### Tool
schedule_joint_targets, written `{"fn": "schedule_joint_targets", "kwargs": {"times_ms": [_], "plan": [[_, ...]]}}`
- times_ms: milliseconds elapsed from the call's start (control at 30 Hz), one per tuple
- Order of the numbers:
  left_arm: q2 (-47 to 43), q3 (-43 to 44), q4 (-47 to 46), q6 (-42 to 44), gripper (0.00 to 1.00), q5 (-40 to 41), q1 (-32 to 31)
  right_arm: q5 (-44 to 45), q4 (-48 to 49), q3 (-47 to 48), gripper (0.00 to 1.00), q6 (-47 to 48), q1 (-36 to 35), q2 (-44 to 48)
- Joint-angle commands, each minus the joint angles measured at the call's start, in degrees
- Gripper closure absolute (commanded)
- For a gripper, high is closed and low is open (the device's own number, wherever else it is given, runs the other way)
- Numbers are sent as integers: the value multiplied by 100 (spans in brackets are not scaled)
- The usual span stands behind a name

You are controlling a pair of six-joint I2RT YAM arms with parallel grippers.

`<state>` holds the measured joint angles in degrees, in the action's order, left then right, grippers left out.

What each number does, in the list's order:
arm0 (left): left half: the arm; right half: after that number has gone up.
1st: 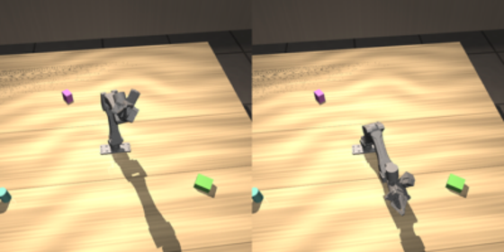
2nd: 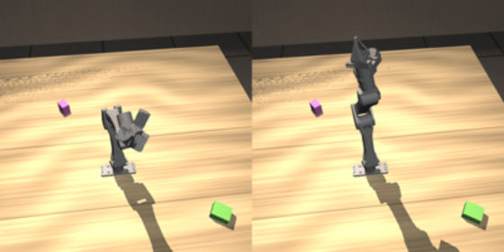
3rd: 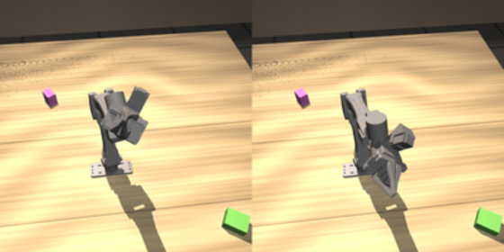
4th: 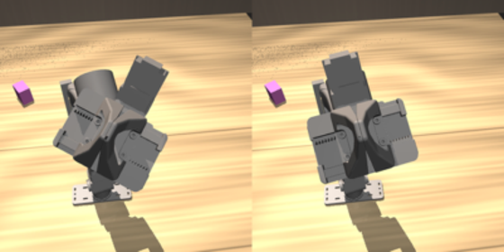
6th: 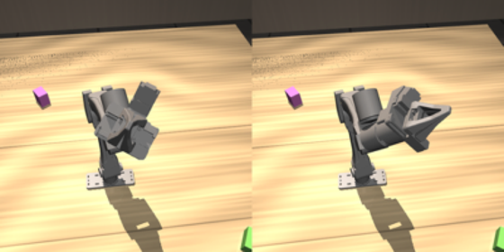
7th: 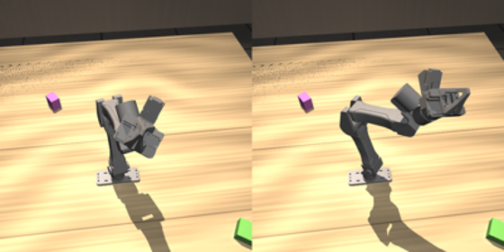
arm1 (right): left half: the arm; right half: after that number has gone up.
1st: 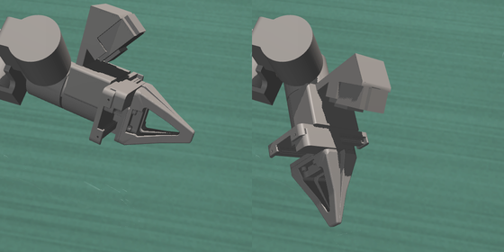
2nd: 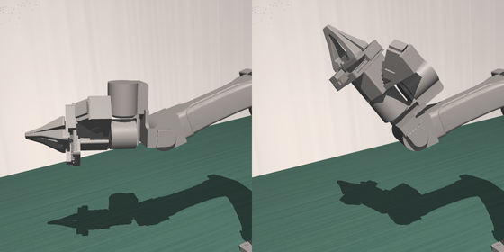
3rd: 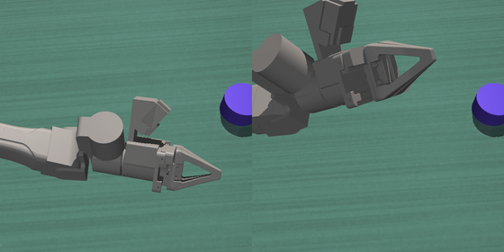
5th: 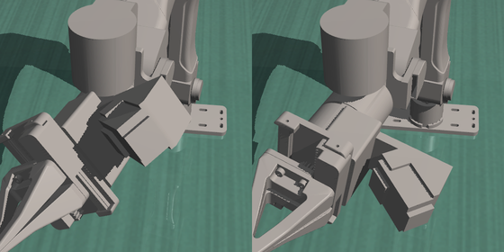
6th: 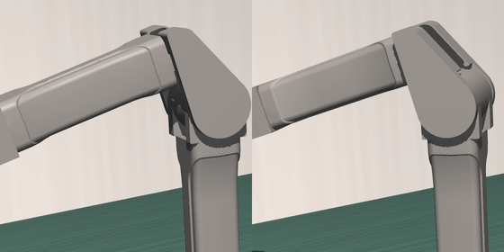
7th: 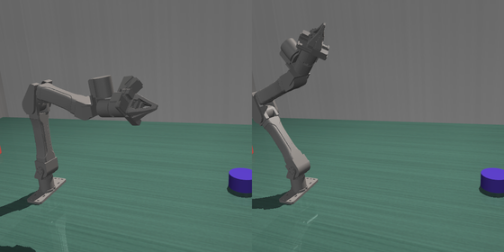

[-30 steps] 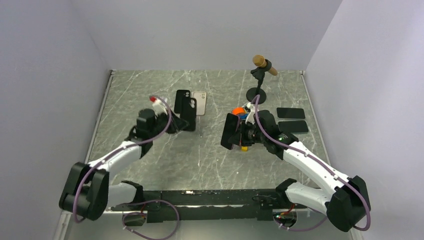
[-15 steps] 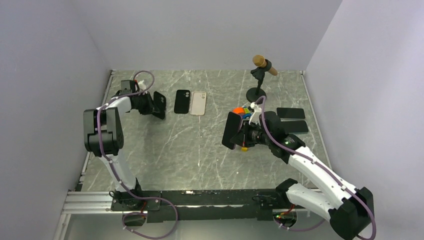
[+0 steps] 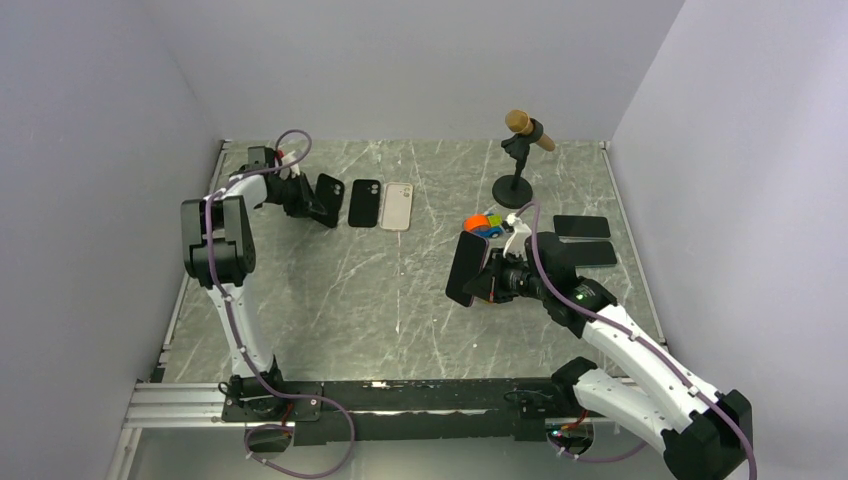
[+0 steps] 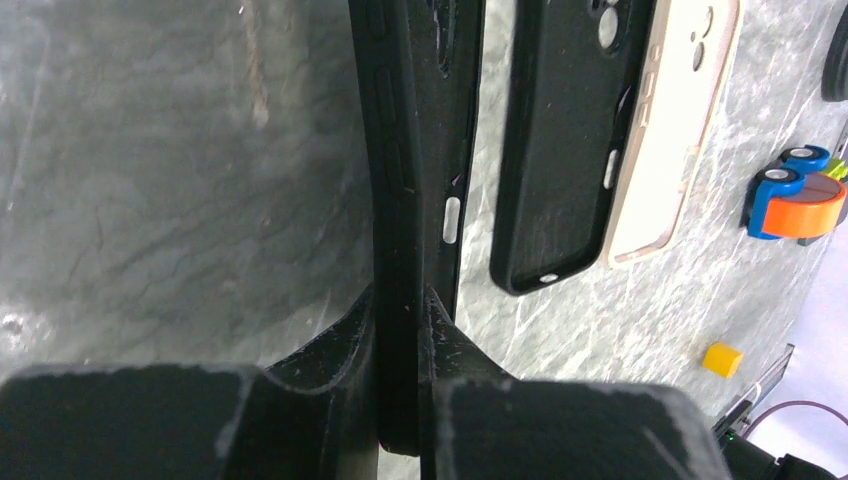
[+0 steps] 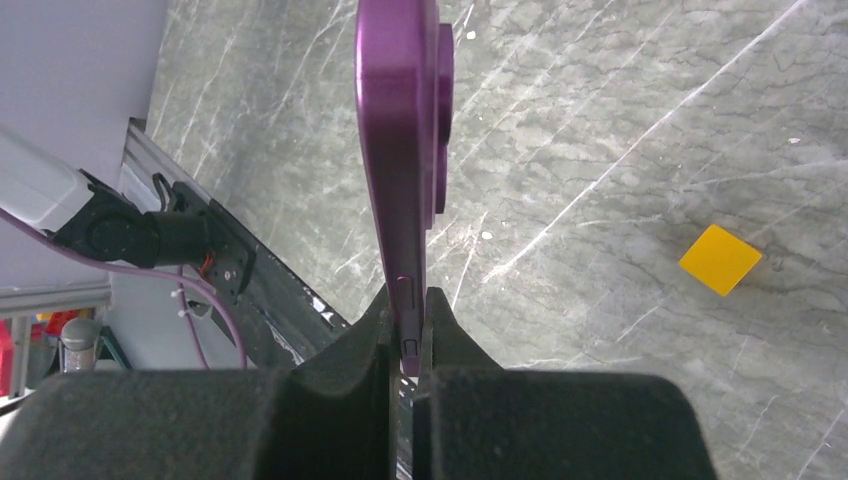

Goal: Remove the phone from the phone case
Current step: Place the phone case at the center of the board.

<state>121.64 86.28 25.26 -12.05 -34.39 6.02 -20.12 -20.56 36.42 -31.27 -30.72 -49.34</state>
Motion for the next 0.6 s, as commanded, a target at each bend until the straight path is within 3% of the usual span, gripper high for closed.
{"fn": "schedule_joint_targets", "kwargs": {"times_ms": [0, 200, 333, 400, 500, 567], "plan": [[283, 543, 285, -92, 91, -77, -197, -152, 303, 216, 100, -131, 23, 111], [435, 516, 162, -258, 79, -151, -242, -198, 459, 323, 100, -331, 24, -43], [372, 682, 328, -307, 66, 263, -235, 41, 458, 415, 100, -557, 23, -140], [121, 477, 197, -379, 50, 570, -231, 497, 276, 443, 100, -737, 23, -125], [-227, 304, 180, -482, 20, 866, -237, 1329, 64, 381, 100, -1049, 36, -68], [-460, 251, 251, -513, 8, 1051, -233, 1788, -20, 300, 100, -1269, 80, -82]]}}
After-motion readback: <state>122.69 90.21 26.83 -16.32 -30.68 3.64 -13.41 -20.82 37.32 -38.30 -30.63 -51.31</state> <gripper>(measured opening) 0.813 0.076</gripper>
